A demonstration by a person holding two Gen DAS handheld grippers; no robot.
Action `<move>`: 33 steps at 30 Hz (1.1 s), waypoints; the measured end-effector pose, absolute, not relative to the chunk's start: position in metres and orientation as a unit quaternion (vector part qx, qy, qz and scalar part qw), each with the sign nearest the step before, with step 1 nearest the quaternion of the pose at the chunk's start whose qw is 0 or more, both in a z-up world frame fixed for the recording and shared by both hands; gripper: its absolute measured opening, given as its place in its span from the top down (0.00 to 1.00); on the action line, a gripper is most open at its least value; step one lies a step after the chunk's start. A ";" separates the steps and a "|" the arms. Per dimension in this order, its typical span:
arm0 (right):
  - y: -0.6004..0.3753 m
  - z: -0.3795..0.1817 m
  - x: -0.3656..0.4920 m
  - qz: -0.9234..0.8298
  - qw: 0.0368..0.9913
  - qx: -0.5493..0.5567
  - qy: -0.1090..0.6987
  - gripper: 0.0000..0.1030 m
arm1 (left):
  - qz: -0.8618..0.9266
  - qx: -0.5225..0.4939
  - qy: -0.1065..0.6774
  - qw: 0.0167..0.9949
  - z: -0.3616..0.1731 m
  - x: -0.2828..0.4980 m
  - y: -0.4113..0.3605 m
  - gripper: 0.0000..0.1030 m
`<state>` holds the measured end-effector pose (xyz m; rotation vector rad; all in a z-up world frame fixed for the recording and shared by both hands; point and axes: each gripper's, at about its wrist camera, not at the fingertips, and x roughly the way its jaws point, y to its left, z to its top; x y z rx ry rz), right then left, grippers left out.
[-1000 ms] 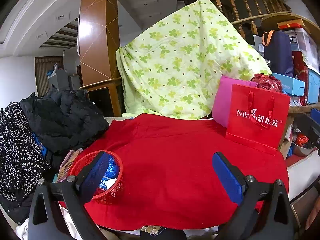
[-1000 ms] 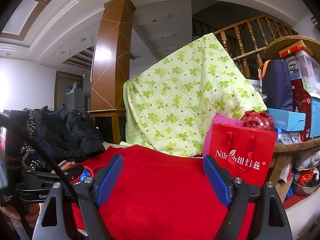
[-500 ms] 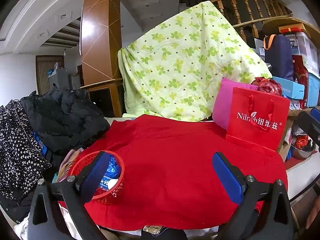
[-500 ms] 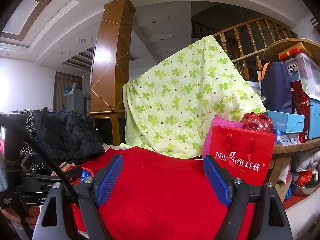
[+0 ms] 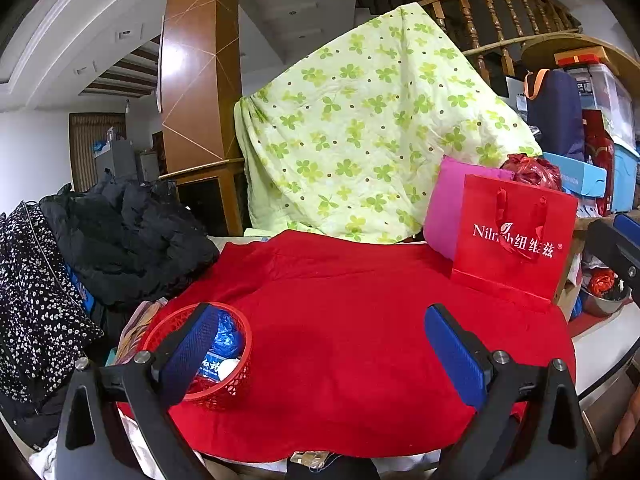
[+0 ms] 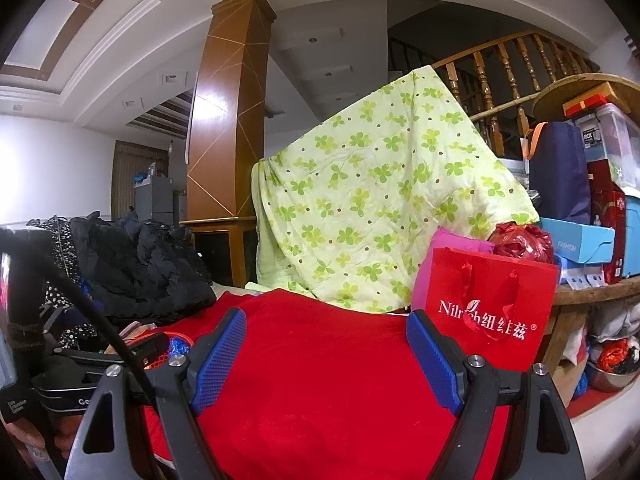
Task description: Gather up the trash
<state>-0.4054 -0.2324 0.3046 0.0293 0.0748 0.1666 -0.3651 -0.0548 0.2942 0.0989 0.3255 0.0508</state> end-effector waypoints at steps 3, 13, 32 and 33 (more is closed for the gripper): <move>-0.232 0.305 -0.406 0.084 0.996 0.015 0.036 0.18 | 0.025 0.046 0.163 0.985 0.294 -0.365 -0.054 0.01; -0.232 0.306 -0.406 0.082 0.996 0.019 0.034 0.18 | 0.025 0.045 0.164 0.985 0.295 -0.366 -0.052 0.01; -0.231 0.311 -0.394 0.071 0.997 0.031 0.023 0.16 | 0.027 0.051 0.168 0.984 0.295 -0.349 -0.051 0.01; -0.232 0.313 -0.390 0.071 0.997 0.033 0.021 0.14 | 0.028 0.052 0.169 0.984 0.295 -0.345 -0.052 0.01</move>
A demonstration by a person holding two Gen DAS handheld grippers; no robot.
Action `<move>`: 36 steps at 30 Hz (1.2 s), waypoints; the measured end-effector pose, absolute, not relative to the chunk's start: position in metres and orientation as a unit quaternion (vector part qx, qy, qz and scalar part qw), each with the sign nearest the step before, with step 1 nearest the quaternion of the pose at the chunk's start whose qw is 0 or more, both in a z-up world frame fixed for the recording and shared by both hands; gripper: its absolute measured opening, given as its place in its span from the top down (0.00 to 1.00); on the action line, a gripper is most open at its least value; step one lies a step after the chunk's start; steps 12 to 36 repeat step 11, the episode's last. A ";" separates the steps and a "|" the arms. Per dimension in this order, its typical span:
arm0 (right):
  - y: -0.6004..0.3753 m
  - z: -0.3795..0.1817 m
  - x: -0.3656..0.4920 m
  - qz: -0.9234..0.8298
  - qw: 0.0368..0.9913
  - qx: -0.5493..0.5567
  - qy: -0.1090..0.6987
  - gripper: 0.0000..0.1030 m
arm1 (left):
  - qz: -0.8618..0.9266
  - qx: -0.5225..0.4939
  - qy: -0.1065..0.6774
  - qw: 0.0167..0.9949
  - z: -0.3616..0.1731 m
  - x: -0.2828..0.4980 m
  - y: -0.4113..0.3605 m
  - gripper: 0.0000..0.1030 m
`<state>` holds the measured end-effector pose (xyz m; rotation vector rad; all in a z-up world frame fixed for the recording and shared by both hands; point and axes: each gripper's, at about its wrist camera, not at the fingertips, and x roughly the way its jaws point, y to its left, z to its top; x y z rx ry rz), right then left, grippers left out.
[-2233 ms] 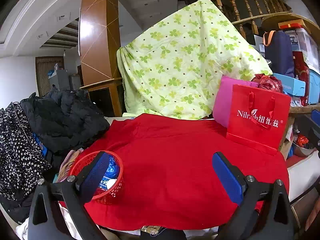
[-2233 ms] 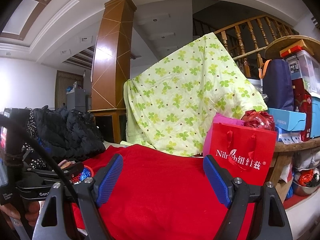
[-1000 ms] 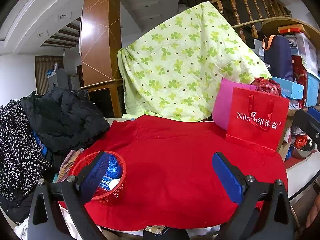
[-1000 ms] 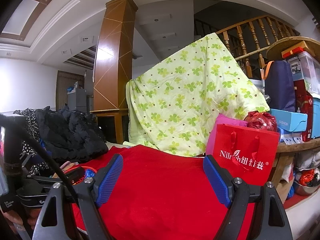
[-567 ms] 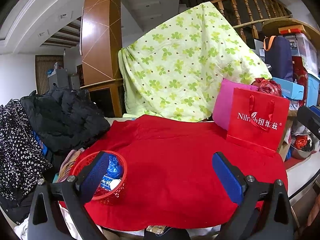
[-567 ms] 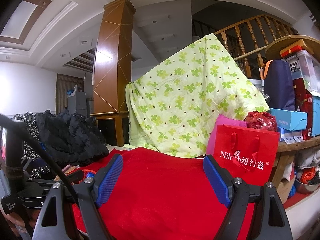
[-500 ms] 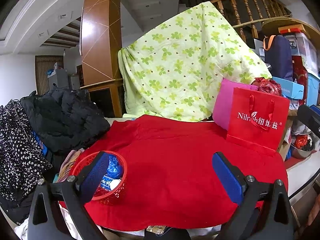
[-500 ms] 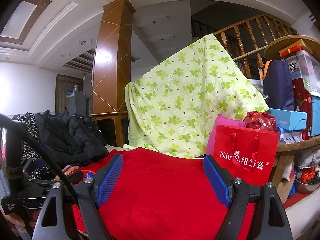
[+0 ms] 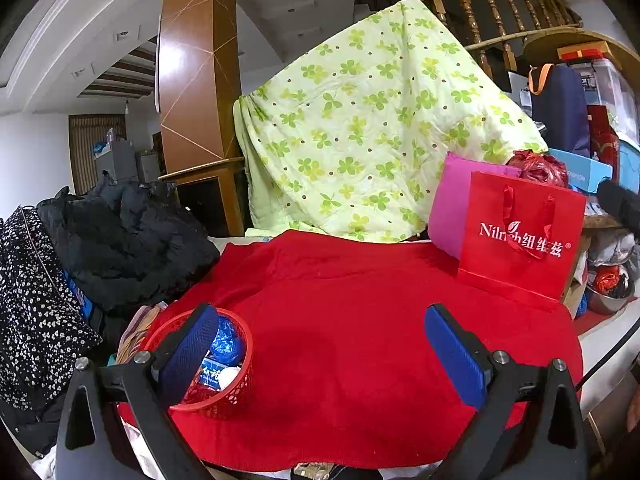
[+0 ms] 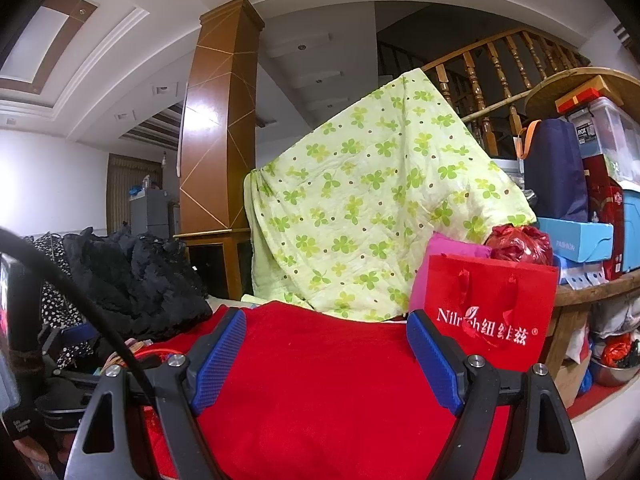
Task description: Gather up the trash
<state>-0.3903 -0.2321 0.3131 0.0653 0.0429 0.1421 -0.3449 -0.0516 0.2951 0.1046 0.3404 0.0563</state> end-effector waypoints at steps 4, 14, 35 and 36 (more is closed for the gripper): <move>-0.238 0.317 -0.369 0.069 0.997 0.036 0.021 0.13 | 0.027 0.063 0.183 0.981 0.291 -0.317 -0.059 0.01; -0.251 0.306 -0.316 0.067 0.995 0.048 0.048 0.13 | 0.012 0.072 0.201 0.977 0.277 -0.260 -0.074 0.01; -0.251 0.306 -0.316 0.067 0.995 0.048 0.048 0.13 | 0.012 0.072 0.201 0.977 0.277 -0.260 -0.074 0.01; -0.251 0.306 -0.316 0.067 0.995 0.048 0.048 0.13 | 0.012 0.072 0.201 0.977 0.277 -0.260 -0.074 0.01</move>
